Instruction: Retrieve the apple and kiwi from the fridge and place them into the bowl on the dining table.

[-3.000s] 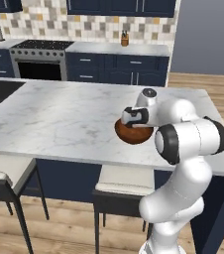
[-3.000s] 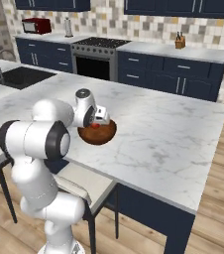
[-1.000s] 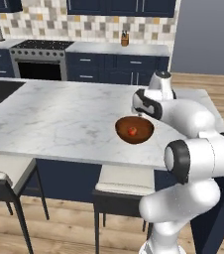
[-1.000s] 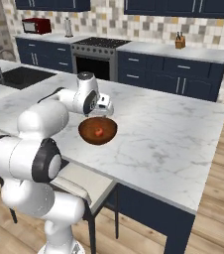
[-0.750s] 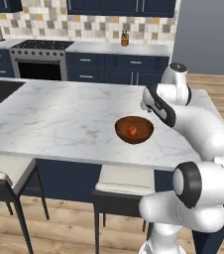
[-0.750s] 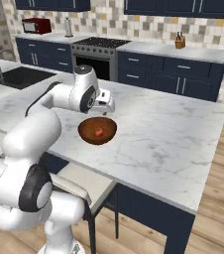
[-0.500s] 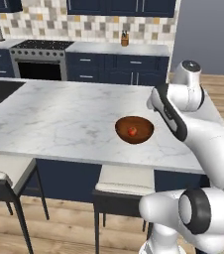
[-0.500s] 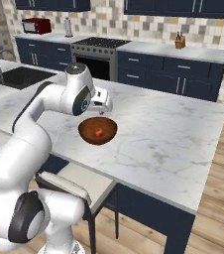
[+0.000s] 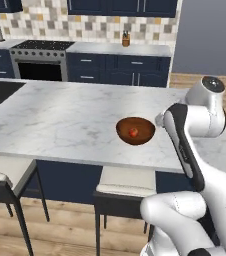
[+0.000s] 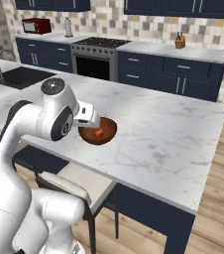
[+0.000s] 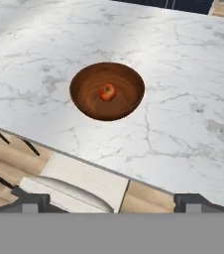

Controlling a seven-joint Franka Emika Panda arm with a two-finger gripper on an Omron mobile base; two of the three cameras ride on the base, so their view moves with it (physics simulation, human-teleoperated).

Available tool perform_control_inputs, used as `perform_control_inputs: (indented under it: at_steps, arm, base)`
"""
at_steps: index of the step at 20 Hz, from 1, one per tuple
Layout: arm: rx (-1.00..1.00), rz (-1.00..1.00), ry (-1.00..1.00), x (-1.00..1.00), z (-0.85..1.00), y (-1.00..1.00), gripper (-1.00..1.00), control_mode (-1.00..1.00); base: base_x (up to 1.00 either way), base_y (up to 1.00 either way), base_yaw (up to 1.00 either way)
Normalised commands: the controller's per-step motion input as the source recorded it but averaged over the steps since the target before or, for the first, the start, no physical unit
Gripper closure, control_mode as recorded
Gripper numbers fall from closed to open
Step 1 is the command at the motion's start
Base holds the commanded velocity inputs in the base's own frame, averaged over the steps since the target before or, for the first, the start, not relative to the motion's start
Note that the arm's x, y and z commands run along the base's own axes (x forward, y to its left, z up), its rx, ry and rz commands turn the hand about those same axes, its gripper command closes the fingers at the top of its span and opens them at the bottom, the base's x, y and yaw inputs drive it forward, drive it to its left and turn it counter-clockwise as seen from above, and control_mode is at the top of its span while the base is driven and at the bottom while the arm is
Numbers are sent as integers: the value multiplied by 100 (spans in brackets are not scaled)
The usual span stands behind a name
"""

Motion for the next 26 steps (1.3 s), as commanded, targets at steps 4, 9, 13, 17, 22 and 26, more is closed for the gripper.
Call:
perform_control_inputs:
  at_steps: [4, 9, 13, 17, 22, 26]
  arm:
    - [0, 8, -7, -100, 0, 11, -100, -100]
    - [0, 0, 0, 0, 0, 0, -100, 100]
    - [0, 0, 0, 0, 0, 0, -100, 100]
    - [0, 0, 0, 0, 0, 0, -100, 100]
    - [0, 0, 0, 0, 0, 0, -100, 100]
    - [0, 0, 0, 0, 0, 0, -100, 100]
  base:
    - [0, 0, 0]
    - [-89, -28, -14]
    - [-46, -78, -48]
    - [4, -100, -48]
    - [46, -100, -35]
    - [72, -100, -24]
